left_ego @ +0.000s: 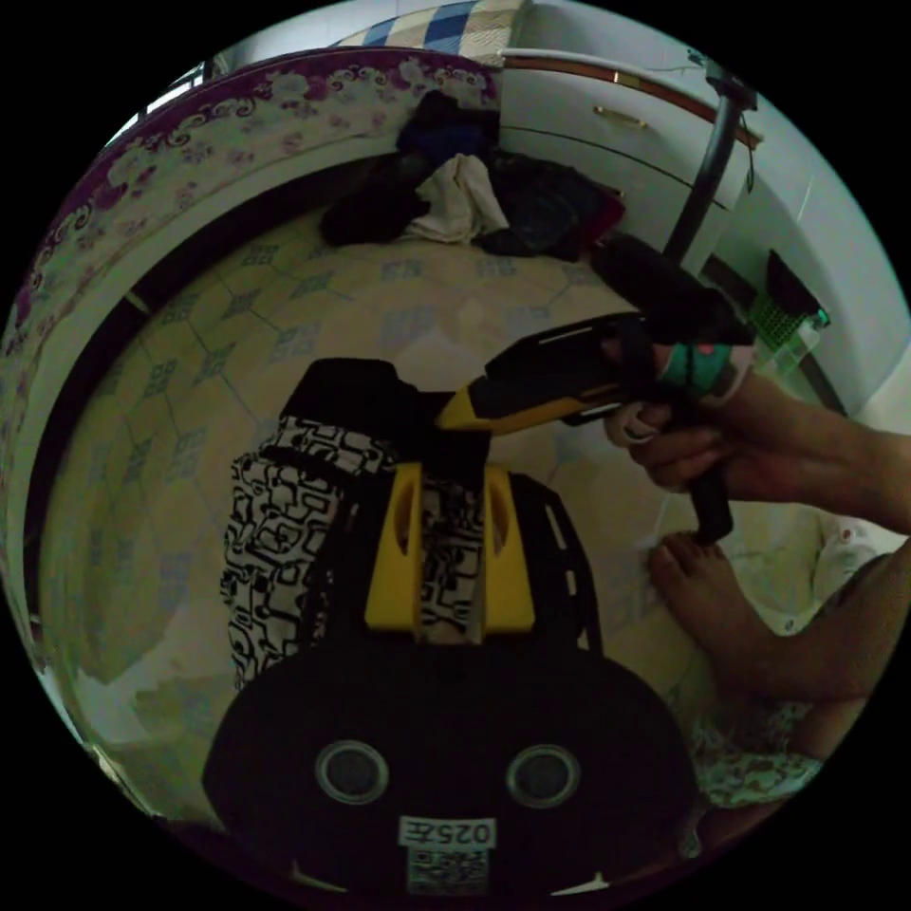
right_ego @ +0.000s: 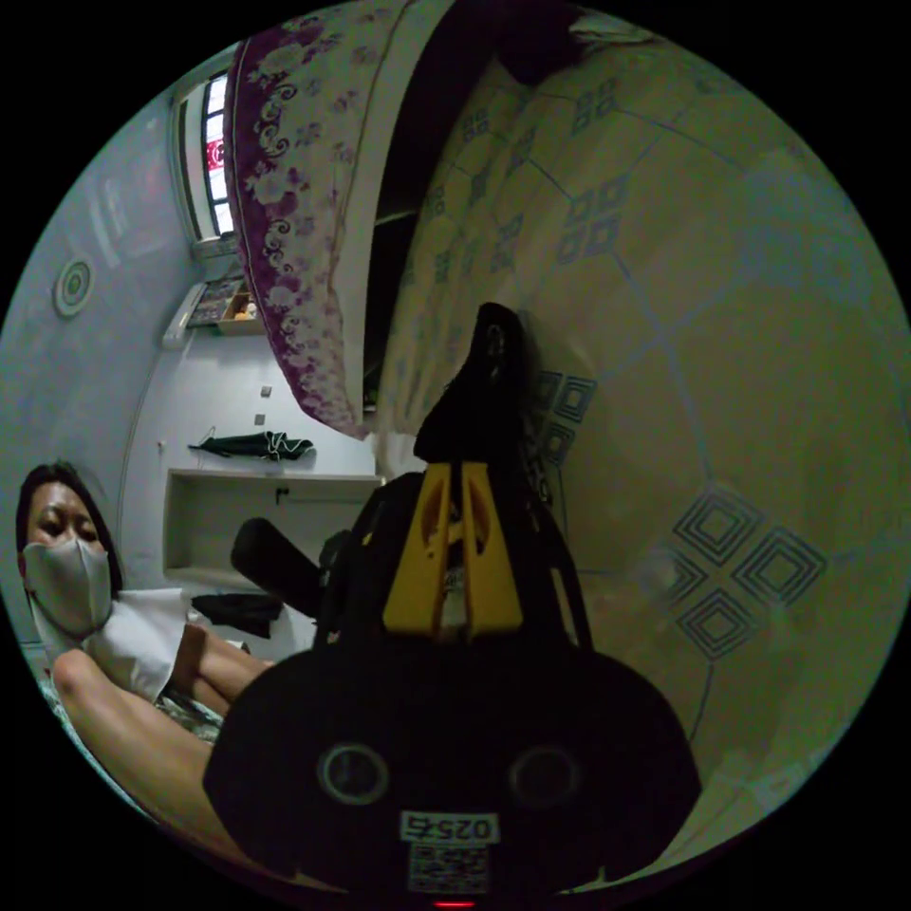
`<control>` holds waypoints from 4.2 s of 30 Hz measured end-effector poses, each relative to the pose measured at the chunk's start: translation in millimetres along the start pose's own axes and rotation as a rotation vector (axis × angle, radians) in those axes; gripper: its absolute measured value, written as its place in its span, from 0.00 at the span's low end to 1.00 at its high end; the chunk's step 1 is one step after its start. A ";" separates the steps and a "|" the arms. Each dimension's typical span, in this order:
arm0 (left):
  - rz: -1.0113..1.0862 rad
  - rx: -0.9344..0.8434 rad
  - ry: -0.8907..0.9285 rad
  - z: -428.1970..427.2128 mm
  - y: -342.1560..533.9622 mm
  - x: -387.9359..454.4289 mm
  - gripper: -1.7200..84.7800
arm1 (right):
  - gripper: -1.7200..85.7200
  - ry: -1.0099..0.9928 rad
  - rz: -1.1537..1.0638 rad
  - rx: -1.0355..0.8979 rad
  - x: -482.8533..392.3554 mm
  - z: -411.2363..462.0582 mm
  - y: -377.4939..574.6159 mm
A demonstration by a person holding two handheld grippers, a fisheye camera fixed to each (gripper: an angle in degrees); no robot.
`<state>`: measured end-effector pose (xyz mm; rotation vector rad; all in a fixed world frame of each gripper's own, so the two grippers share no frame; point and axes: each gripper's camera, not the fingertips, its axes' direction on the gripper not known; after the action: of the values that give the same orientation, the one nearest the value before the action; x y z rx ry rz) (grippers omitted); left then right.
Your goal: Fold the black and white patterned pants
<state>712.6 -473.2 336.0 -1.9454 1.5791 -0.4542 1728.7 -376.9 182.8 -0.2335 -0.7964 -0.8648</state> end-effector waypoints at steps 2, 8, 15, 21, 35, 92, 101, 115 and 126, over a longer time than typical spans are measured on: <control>-0.021 0.041 -0.011 -17.8 9.7 -5.9 0.04 | 0.01 -0.038 -0.011 0.009 -7.3 -2.1 -0.6; -0.152 0.217 0.317 -105.0 13.0 -66.7 0.02 | 0.02 -0.388 -0.095 0.130 -40.7 -51.3 0.2; -0.126 0.614 0.639 -262.1 -11.1 -116.8 0.00 | 0.01 -0.565 -0.507 0.154 -208.5 -109.0 -5.8; -0.639 0.949 0.562 -359.4 123.2 -251.2 0.00 | 0.01 -0.478 -0.777 0.031 -312.4 -79.9 -13.7; -1.399 0.620 -0.022 -364.4 402.6 -308.7 0.05 | 0.08 0.186 -0.442 -0.026 -191.5 65.1 -17.4; -1.046 0.175 0.070 -422.7 156.3 -454.5 0.09 | 0.21 0.838 -0.376 -0.279 -312.4 219.0 -306.9; -0.778 -0.353 0.065 -315.5 24.9 -548.4 0.08 | 0.17 0.965 -0.624 -0.691 -328.1 343.0 -335.6; -0.817 -0.062 0.039 -339.6 -8.0 -539.6 0.01 | 0.02 1.248 -1.248 -0.423 -494.0 343.2 -253.7; -1.006 -0.006 0.219 -297.7 29.6 -564.8 0.01 | 0.16 1.201 -0.620 -0.746 -359.5 316.2 -253.9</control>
<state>377.4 1.4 602.2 -2.6581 0.5758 -1.0718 1230.3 -174.7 116.5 -0.0708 0.6512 -1.6140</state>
